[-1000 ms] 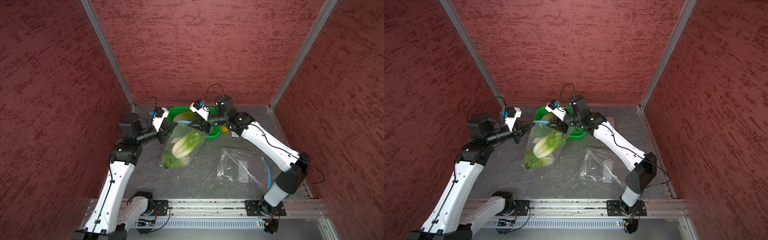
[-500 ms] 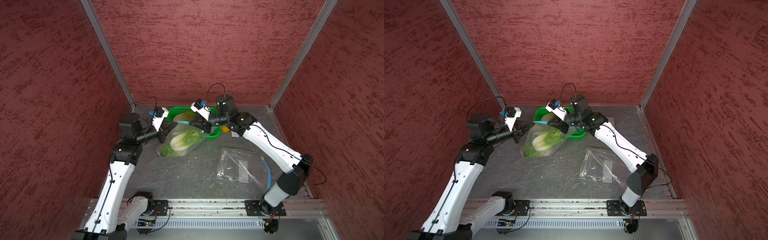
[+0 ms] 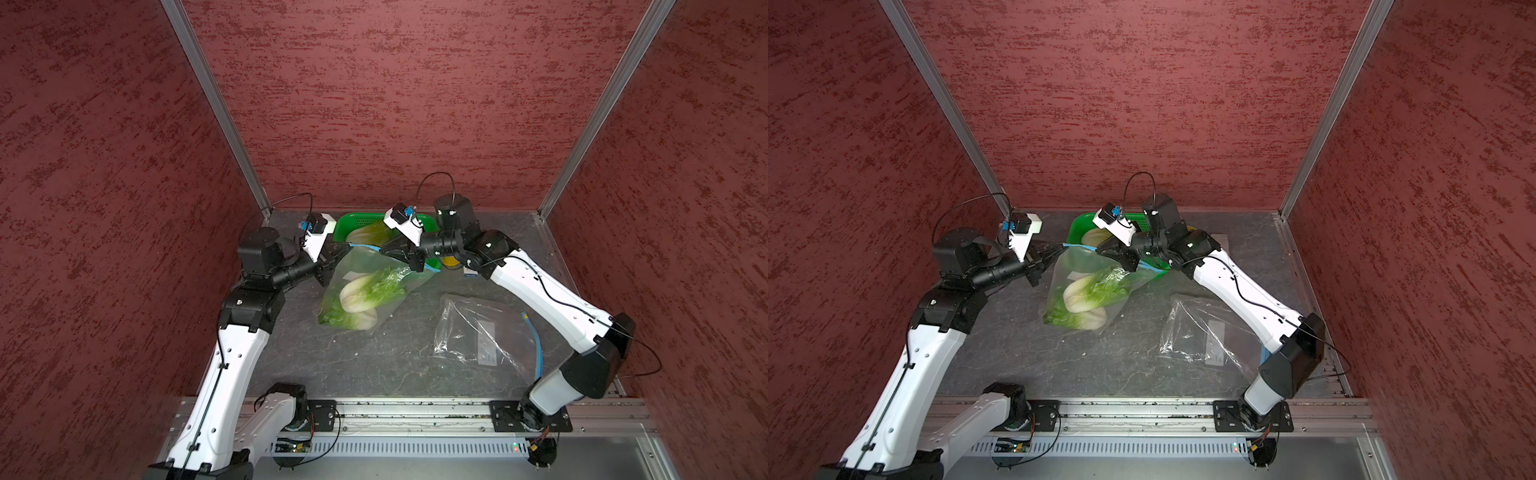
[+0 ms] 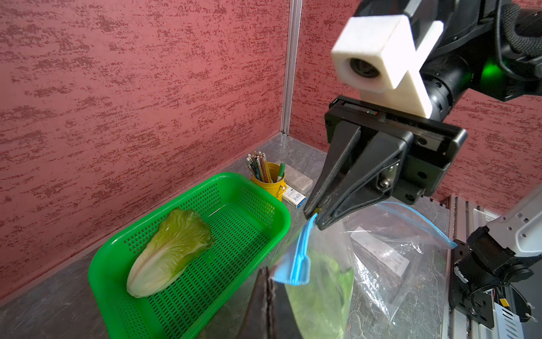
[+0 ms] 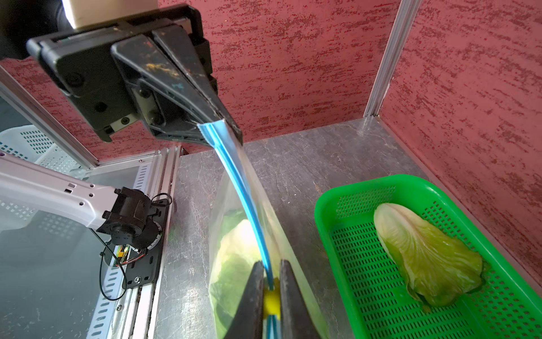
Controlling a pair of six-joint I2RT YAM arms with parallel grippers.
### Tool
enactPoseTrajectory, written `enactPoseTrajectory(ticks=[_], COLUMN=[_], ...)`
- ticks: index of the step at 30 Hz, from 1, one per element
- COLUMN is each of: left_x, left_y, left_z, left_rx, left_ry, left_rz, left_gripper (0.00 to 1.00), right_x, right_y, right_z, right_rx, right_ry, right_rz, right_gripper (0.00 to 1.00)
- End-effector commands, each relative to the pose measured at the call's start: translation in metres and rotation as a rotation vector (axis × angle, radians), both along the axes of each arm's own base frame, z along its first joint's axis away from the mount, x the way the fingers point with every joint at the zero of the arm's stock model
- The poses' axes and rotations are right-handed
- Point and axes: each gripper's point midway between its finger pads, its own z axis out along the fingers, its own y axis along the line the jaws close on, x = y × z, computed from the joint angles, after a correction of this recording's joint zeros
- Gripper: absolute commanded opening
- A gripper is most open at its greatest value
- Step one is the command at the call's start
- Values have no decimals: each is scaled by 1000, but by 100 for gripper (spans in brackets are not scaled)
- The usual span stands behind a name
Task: Put the chinese cabbages into a zipper bag and zip it
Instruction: Zip the zipper on the zipper food storage bag.
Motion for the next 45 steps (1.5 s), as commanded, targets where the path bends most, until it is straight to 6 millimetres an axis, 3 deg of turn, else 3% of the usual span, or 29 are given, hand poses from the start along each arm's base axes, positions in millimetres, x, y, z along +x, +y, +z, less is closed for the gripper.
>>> enactPoseTrajectory(ticks=[1,24,30,31,45], left_x=[0,17,22,23,31], left_y=[11,48,63,66,93], left_z=[37,42,42,42,39], left_rx=[-14,-81,-102,-108,-167], left_ry=[-118,-63,-41,-36,21], left_rz=[69,267,334,348,449], left_gripper=[0,0,0,0,0], right_x=[8,10,11,6,1], right_y=[-19,-47,-50,-55,-65], right_z=[3,-11,-24,-15,-24], right_rx=[-9,-13,-30,-14,-18], right_ry=[-7,36,64,49,72], right_rz=[-75,-155,-170,-175,-205], right_gripper=[12,12,12,12,12])
